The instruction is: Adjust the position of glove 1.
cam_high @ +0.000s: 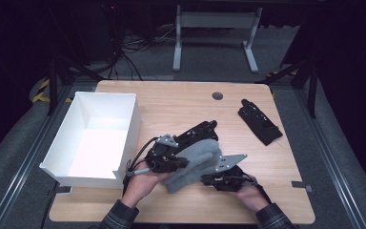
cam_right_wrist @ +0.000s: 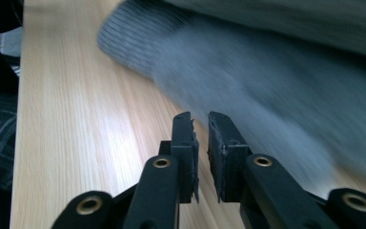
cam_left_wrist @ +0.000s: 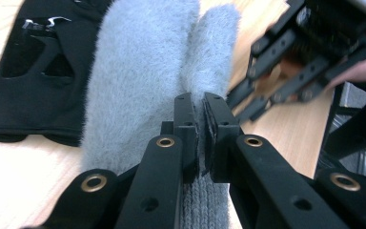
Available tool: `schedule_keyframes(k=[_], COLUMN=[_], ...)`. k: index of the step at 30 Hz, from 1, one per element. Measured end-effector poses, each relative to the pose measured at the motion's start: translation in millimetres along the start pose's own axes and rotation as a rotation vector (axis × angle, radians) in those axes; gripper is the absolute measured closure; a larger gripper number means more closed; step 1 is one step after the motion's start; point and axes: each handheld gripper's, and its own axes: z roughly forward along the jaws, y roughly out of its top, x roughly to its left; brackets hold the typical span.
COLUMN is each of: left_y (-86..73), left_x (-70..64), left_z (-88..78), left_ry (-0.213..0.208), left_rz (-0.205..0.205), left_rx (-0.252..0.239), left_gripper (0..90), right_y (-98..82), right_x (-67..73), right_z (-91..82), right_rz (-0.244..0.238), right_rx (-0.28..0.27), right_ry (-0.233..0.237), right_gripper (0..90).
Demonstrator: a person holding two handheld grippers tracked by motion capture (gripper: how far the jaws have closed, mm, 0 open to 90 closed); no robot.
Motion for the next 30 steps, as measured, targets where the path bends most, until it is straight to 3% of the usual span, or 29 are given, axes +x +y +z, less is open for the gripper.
schedule_keyframes(k=[8,13,16,22,23,27,30], left_y=[-2.6,-1.9,0.4,4.2,5.2,11.8,16.6], left_x=[-6.8,-7.2,-7.1,0.1,1.9,11.5,20.0], left_z=[3.9,3.2,1.8,2.6,3.3,5.4,10.5], left_ry=[-0.015,-0.074,-0.049,0.0,0.01,0.041,0.046], left_rz=[0.032,0.038,0.044,0.042,0.044,0.07,0.1], left_rx=[0.042,0.016,0.002,-0.011,-0.018,-0.024,0.006], left_gripper=[86.4,79.0,75.2,54.8,54.8,42.8,34.9], right_y=[-21.3,-25.6,-25.4,-27.2,-27.2,-32.3,-38.4], right_x=[-17.4,-21.7,-21.8,-23.8,-23.8,-27.3,-30.8], right_z=[-30.6,-32.9,-32.4,-35.5,-35.5,-40.0,-44.2], right_rz=[0.053,0.07,0.067,0.068,0.068,0.084,0.102], right_rx=[-0.019,-0.008,-0.007,-0.004,-0.004,0.002,0.007], right_ry=[-0.08,-0.094,-0.096,-0.118,-0.118,-0.162,-0.2], right_gripper=[79.1,78.4,78.4,71.5,71.5,56.1,46.2])
